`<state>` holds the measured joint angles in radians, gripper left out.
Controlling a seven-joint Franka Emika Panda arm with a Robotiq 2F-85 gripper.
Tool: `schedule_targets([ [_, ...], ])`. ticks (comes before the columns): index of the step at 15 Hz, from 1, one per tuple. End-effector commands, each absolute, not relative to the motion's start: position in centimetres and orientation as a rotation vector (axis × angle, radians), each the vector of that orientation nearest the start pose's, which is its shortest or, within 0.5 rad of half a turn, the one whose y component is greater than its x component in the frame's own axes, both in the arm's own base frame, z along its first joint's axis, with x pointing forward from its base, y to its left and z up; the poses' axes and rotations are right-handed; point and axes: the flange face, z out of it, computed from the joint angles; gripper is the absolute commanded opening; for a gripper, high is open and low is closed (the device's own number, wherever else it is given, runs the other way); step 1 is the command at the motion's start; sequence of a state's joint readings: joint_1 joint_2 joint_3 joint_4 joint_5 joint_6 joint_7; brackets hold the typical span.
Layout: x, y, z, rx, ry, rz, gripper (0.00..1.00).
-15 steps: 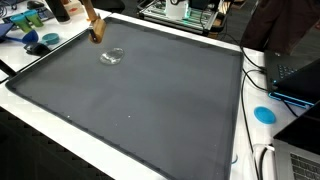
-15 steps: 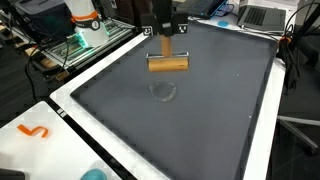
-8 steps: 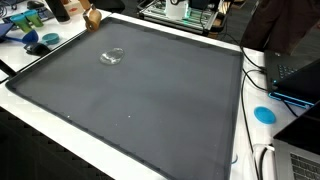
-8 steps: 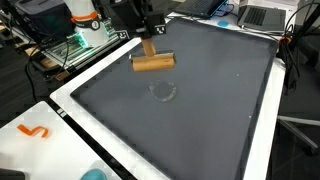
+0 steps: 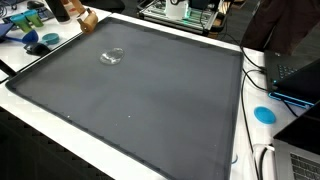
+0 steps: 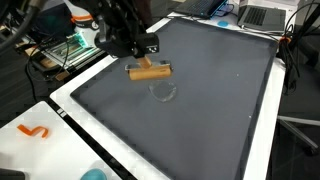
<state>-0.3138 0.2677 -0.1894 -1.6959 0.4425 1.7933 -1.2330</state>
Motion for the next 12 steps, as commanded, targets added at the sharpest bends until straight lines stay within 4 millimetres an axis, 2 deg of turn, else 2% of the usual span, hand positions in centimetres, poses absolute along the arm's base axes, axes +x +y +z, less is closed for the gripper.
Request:
schedule_targets([
  [1,57.7,-27.9,42.7,-2.569,-0.816,-0.281,0.24],
  [12,59.0,-31.3,40.4,-2.499,-0.874,-0.246,0.24],
])
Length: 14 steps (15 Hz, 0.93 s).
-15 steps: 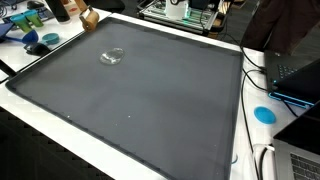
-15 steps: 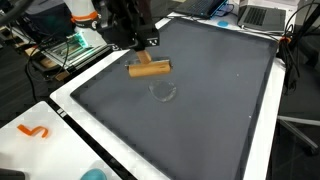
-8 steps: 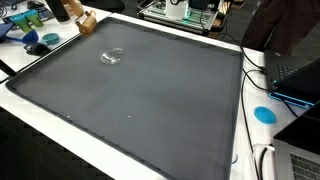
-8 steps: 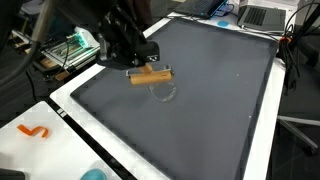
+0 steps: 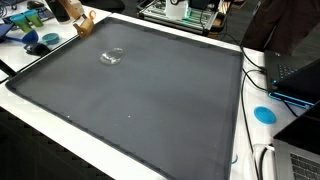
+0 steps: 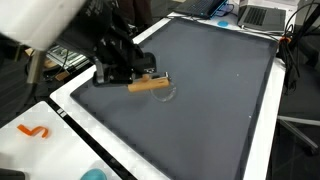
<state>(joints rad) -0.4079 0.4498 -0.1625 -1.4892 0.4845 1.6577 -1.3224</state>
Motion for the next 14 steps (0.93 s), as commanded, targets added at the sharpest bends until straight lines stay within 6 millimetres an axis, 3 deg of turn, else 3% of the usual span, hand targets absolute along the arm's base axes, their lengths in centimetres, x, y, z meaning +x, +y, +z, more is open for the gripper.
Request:
schedule_targets([
  [1,59.1,-31.5,40.3,-2.498,-0.876,-0.248,0.24],
  [14,59.9,-31.8,39.2,-2.492,-0.922,-0.265,0.24],
])
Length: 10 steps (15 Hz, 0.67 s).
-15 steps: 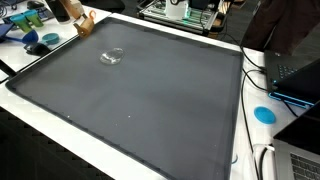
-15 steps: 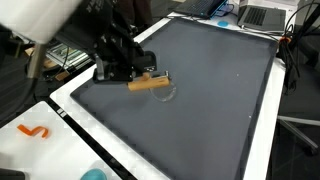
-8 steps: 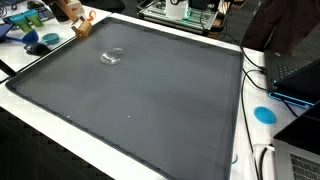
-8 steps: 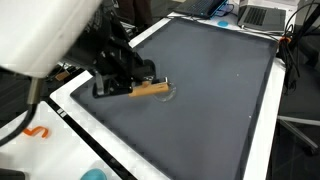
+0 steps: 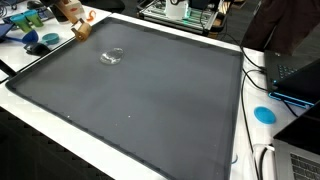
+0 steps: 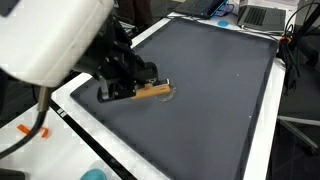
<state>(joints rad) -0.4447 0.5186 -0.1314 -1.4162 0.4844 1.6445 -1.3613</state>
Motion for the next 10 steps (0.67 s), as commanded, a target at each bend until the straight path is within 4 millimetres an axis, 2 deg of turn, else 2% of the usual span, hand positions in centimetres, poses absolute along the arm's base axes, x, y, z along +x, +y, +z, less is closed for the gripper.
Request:
schedule_targets([
  [1,60.0,-31.7,39.1,-2.493,-0.924,-0.262,0.24],
  [10,60.1,-30.6,38.9,-2.518,-0.949,-0.245,0.24],
])
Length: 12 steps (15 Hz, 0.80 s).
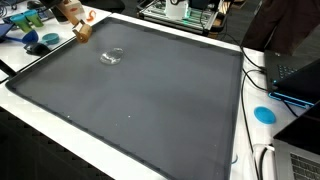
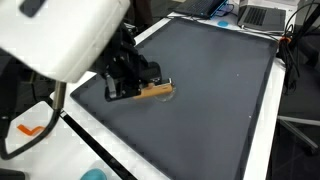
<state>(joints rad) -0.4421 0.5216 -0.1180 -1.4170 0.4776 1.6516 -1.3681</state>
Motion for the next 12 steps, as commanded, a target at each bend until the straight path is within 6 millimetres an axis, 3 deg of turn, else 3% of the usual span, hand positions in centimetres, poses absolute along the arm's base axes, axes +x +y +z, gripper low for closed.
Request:
schedule_targets([
  [1,60.1,-30.4,38.9,-2.520,-0.954,-0.247,0.24],
  [12,60.0,-27.1,39.1,-2.578,-1.011,-0.239,0.24],
])
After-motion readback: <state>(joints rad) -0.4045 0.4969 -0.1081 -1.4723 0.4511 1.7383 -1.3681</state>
